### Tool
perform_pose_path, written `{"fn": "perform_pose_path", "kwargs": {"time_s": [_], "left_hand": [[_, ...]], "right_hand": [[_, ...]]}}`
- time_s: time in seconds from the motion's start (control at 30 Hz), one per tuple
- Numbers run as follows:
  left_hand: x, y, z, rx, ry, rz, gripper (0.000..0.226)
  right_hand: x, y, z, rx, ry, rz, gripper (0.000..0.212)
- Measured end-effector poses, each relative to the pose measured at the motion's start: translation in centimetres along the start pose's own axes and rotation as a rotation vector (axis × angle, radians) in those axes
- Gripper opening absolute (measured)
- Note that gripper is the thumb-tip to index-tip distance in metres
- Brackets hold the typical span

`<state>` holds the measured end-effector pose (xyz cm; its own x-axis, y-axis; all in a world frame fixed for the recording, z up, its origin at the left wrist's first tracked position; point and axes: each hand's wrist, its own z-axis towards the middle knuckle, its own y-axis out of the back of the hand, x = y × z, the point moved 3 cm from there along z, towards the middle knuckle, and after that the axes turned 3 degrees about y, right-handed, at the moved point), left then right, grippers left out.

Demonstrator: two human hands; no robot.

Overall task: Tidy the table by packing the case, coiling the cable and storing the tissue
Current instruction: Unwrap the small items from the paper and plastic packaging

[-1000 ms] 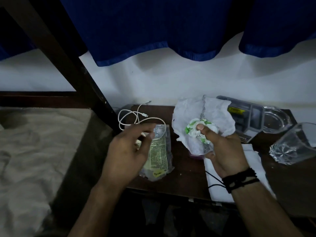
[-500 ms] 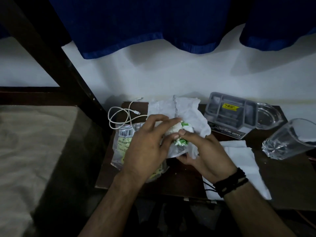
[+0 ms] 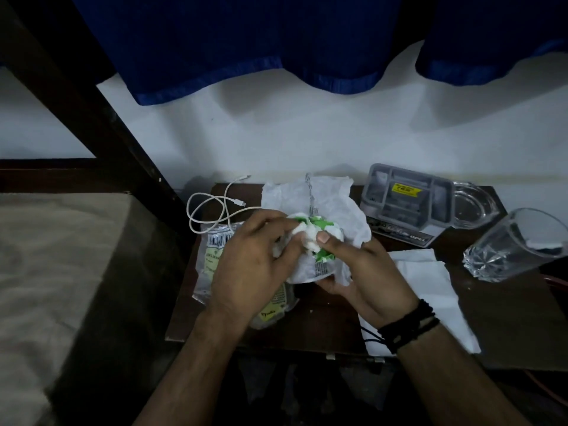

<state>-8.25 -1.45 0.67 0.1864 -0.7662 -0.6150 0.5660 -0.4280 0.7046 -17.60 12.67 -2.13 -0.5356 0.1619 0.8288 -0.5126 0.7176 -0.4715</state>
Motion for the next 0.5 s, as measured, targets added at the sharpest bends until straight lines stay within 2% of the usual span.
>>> {"fn": "perform_pose_path", "kwargs": {"time_s": [0.13, 0.27, 0.37, 0.5], "left_hand": [[0.74, -0.18, 0.03, -0.005, 0.087, -0.032, 0.019], [0.77, -0.6, -0.05, 0.063, 0.062, -0.113, 0.026], [0.61, -0.44, -0.11, 0.044, 0.081, -0.125, 0.026], [0.85, -0.44, -0.12, 0.023, 0.22, -0.232, 0.015]], "right_hand": [[0.13, 0.55, 0.31, -0.047, 0.002, 0.002, 0.027], [0.1, 0.29, 0.2, -0.047, 0.008, -0.02, 0.03], [0.0, 0.09, 0.16, -0.044, 0.011, 0.018, 0.033], [-0.22, 0.33, 0.29, -0.093, 0.004, 0.077, 0.037]]}}
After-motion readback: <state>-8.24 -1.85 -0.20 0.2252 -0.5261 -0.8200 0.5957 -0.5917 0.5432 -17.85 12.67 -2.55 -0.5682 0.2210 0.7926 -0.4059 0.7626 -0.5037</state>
